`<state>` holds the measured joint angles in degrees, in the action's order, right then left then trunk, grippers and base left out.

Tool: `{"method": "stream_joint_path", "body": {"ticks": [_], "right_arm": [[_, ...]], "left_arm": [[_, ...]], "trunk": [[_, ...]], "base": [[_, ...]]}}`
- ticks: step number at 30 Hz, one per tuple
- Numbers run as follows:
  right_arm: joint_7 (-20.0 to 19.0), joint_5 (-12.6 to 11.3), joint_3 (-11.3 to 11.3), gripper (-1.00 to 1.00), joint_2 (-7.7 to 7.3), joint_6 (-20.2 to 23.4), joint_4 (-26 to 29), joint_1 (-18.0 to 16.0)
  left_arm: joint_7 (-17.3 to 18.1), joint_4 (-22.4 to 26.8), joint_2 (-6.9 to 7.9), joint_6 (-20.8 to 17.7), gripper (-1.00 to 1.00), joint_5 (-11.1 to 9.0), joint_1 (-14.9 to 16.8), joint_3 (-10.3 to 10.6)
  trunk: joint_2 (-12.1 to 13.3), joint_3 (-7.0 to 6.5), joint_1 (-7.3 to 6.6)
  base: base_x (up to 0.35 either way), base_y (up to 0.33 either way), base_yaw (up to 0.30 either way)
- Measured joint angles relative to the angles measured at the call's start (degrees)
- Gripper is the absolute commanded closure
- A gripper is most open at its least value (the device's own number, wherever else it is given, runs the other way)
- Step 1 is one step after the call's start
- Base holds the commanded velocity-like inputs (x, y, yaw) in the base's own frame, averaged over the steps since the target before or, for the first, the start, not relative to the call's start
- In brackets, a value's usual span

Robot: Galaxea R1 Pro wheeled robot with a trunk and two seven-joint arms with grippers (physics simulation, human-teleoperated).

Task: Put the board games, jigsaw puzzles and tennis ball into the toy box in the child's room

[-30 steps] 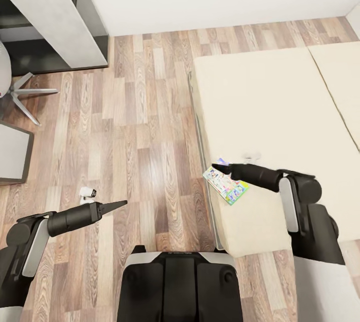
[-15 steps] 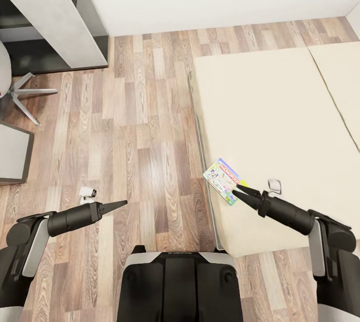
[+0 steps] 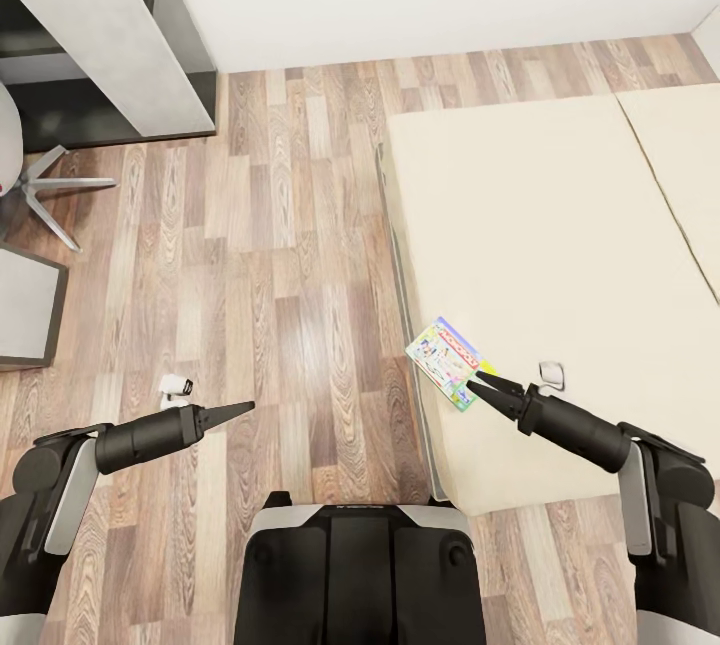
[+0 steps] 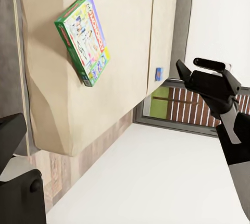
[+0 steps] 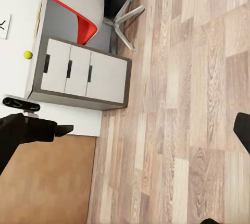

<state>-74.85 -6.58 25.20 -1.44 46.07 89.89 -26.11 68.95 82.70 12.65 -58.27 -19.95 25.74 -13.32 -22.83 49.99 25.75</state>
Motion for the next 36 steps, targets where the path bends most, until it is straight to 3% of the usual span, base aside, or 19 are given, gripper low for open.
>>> {"method": "stream_joint_path", "body": {"ticks": [4, 7, 12, 36], "right_arm": [[-0.06, -0.12, 0.1, -1.0, 0.04, 0.0, -0.03, 0.14], [-0.13, -0.38, 0.18, -1.0, -0.28, -0.13, -0.01, 2.2], [-0.07, -0.23, 0.18, -1.0, -0.06, -2.6, 0.03, 3.39], [-0.19, -0.29, 1.48, -1.0, -0.05, -3.94, -0.04, 3.63]], "left_arm": [[-0.06, 0.0, 0.0, 0.0, -1.0, 0.03, 0.0, 0.03], [-0.13, 0.0, 0.0, -0.01, -1.0, 0.06, 0.0, -0.01], [-0.17, 0.0, 0.0, -0.01, -1.0, 0.05, 0.0, -0.02], [-0.06, -0.05, 0.05, 0.0, -1.0, 0.07, -0.08, -0.04]], "trunk": [[0.0, -0.1, 0.0], [0.0, -0.33, -0.01], [0.0, -0.78, 0.0], [0.0, -3.03, 0.0]], "base": [[0.0, 0.0, 0.0], [0.0, 0.0, 0.0], [0.0, 0.0, 0.0], [0.0, 0.0, 0.0]]}}
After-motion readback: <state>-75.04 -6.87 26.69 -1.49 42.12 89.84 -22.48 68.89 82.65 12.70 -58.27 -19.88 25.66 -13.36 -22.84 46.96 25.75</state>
